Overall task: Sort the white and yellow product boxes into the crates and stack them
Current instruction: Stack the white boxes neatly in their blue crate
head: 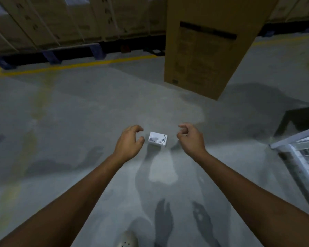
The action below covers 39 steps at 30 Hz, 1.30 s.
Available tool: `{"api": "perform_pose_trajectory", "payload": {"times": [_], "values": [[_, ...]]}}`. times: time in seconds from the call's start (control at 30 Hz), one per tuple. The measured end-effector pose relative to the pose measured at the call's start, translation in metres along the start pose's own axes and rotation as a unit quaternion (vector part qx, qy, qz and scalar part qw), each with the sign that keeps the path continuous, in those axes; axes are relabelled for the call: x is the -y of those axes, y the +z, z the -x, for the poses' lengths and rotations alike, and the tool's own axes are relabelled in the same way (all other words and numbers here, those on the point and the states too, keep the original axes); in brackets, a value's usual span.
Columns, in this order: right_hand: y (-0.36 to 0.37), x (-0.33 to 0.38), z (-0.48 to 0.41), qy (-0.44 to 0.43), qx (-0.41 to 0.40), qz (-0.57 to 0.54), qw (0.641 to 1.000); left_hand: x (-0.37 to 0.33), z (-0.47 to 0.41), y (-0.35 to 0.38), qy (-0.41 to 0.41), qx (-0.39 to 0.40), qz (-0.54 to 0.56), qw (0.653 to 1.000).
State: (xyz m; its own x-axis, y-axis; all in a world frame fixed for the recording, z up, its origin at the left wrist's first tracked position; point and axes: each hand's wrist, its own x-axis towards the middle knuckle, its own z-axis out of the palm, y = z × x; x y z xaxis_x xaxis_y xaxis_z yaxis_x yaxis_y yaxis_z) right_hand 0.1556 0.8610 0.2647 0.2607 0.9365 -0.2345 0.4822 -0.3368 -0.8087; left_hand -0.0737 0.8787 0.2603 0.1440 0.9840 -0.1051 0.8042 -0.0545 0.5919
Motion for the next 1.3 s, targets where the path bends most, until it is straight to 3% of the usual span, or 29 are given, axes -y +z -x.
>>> {"api": "perform_pose_trajectory", "payload": {"times": [0.2,0.4,0.6,0.73,1.0,1.3], "values": [[0.117,-0.124,-0.078,0.047,-0.006,-0.047,0.998,0.106,-0.068,0.130,-0.028,0.003,-0.001,1.000],[0.190,-0.199,-0.138,0.126,-0.022,-0.114,0.985,0.157,-0.127,0.217,-0.081,0.001,0.061,0.995],[0.229,-0.244,-0.184,0.162,-0.015,-0.113,0.980,0.171,-0.172,0.270,-0.228,0.000,0.247,0.942],[0.233,-0.234,-0.178,0.201,0.070,-0.150,0.965,0.169,-0.179,0.281,-0.276,0.047,0.303,0.911],[0.158,-0.171,-0.149,0.131,0.042,-0.178,0.974,0.100,-0.146,0.208,-0.259,0.108,0.333,0.900],[-0.030,0.057,-0.040,0.091,0.024,-0.236,0.967,-0.109,-0.067,-0.022,-0.211,0.137,0.360,0.898]]}}
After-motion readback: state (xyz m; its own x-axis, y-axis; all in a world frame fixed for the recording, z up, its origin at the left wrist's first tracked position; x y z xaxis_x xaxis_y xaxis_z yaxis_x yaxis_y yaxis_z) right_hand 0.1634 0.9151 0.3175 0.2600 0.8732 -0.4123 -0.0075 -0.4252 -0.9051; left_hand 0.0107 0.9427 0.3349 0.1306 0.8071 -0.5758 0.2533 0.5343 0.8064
